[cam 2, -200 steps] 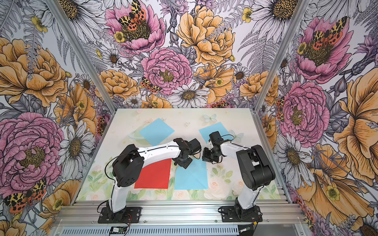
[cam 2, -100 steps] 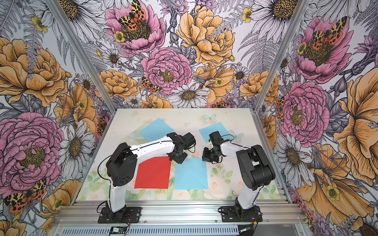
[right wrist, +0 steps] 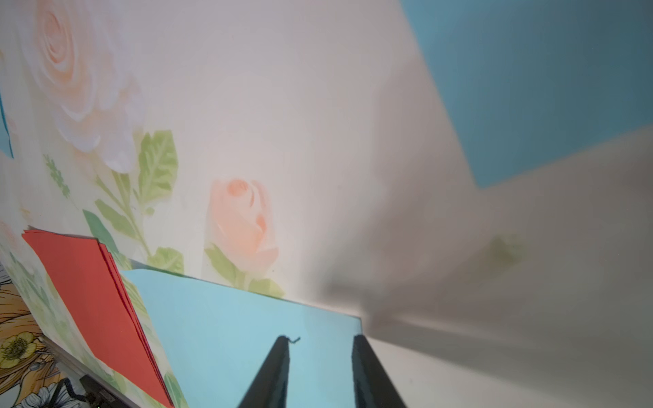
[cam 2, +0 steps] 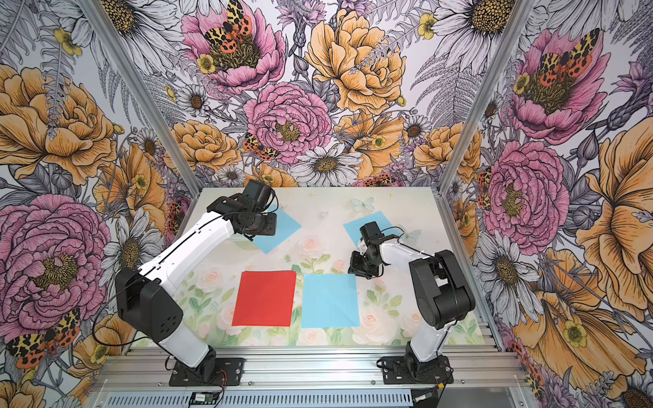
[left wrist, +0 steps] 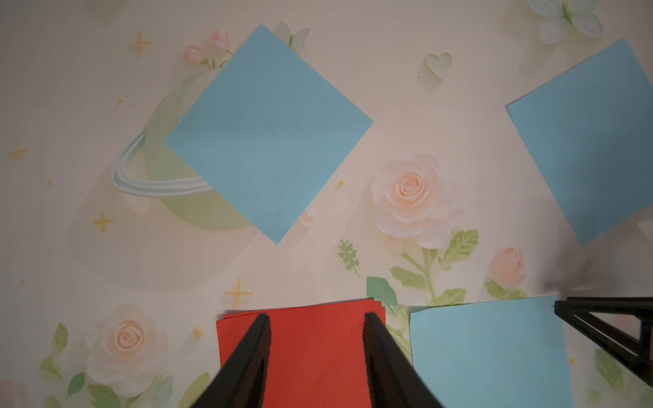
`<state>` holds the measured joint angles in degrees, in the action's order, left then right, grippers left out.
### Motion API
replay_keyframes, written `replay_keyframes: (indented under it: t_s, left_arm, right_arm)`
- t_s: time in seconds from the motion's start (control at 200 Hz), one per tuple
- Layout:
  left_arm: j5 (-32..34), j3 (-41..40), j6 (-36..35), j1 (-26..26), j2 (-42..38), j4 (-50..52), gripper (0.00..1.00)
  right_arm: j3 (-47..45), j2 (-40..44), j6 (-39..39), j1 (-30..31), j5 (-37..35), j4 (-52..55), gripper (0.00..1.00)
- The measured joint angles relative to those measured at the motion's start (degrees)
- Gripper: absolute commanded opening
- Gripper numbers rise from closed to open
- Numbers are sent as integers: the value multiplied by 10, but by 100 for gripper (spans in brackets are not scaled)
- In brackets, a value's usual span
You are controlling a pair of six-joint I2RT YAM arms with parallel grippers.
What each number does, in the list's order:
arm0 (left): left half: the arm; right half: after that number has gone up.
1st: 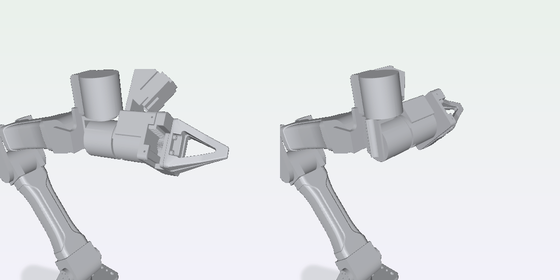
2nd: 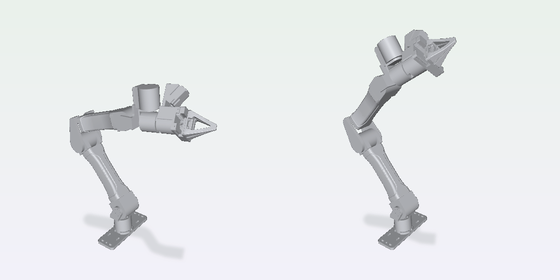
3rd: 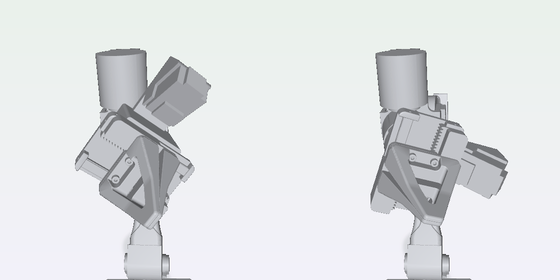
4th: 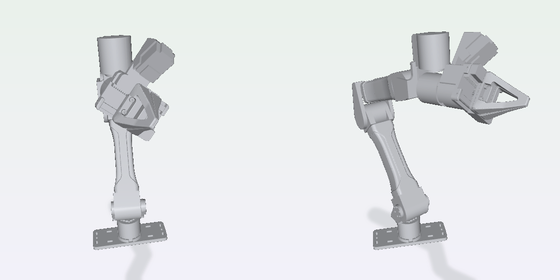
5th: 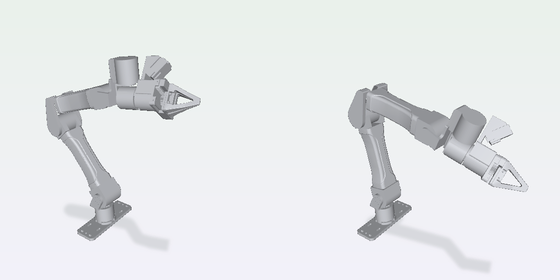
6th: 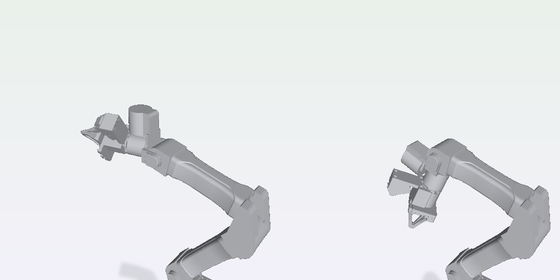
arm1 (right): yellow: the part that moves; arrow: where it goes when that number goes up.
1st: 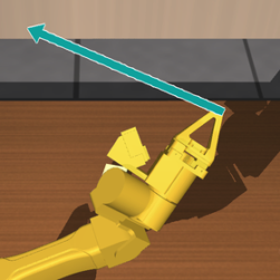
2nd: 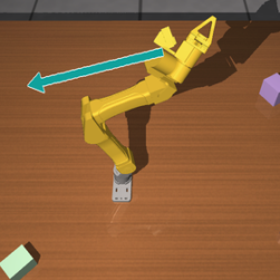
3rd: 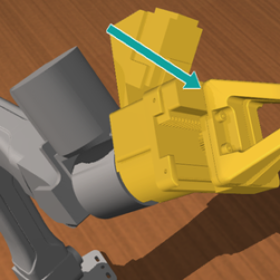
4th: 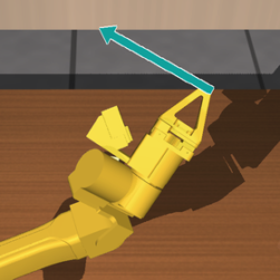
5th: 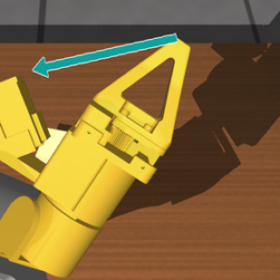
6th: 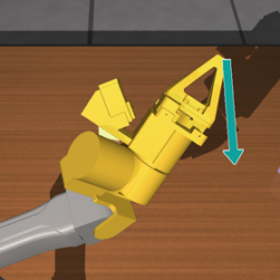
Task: Sort the scattered colored papers by color
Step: Place the colored paper at the center of the board, then pick up the colored paper from the center of the board.
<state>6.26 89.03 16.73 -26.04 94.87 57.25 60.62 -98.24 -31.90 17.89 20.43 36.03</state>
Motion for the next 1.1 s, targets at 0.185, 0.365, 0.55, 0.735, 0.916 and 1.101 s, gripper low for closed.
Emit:
replay_keyframes:
  t_s: [0.185, 0.365, 0.55, 0.735, 0.916, 1.101]
  left_arm:
    - [-97, -3, 3, -12, 43, -38, 48]
    - [-143, 60, 10, -26, 130, -51, 49]
    - [-166, 212, 22, -45, 263, -63, 49]
    - [-179, 373, 52, -62, 400, -73, 47]
    - [-195, 491, 79, -68, 511, -67, 47]
    - [-206, 579, 104, -70, 590, -59, 47]
  right_arm:
    - [117, 11, 48, -34, -47, 57, 56]
    - [154, 9, 91, -96, -78, 90, 57]
    - [174, -37, 135, -147, -103, 113, 57]
    - [217, -103, 164, -187, -105, 120, 54]
    - [264, -152, 181, -210, -101, 120, 50]
    - [291, -193, 185, -230, -90, 120, 48]
